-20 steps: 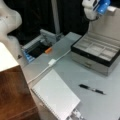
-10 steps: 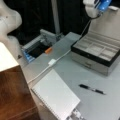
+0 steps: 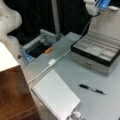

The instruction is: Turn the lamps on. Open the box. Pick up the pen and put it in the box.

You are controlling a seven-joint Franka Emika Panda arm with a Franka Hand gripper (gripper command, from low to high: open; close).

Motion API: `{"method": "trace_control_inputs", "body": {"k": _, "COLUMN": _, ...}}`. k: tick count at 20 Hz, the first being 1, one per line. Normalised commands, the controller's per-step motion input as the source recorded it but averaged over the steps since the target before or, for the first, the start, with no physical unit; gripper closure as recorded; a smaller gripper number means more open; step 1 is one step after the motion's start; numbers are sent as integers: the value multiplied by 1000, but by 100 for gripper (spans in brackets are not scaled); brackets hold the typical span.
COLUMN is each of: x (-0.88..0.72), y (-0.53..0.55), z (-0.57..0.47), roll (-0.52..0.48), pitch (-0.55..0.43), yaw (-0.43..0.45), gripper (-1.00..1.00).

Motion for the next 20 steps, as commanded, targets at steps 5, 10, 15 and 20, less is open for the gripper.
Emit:
{"method": "trace_control_inputs", "body": {"k": 5, "x": -48, "y": -214, "z": 81, "roll": 131, "pitch": 103, "yaw": 70, "gripper": -100}}
{"method": "trace_control_inputs", "body": {"k": 10, "x": -67, "y": -354, "z": 66, "roll": 143, "pitch": 100, "yaw": 102, "gripper": -100}}
{"method": "trace_control_inputs", "body": {"k": 15, "x": -89, "y": -489, "z": 24, "roll": 157, "pitch": 106, "yaw": 122, "gripper": -100}}
{"method": "trace_control_inputs", "body": {"k": 20, "x": -85, "y": -574, "z": -64, "roll": 167, "pitch": 76, "yaw": 112, "gripper": -100}}
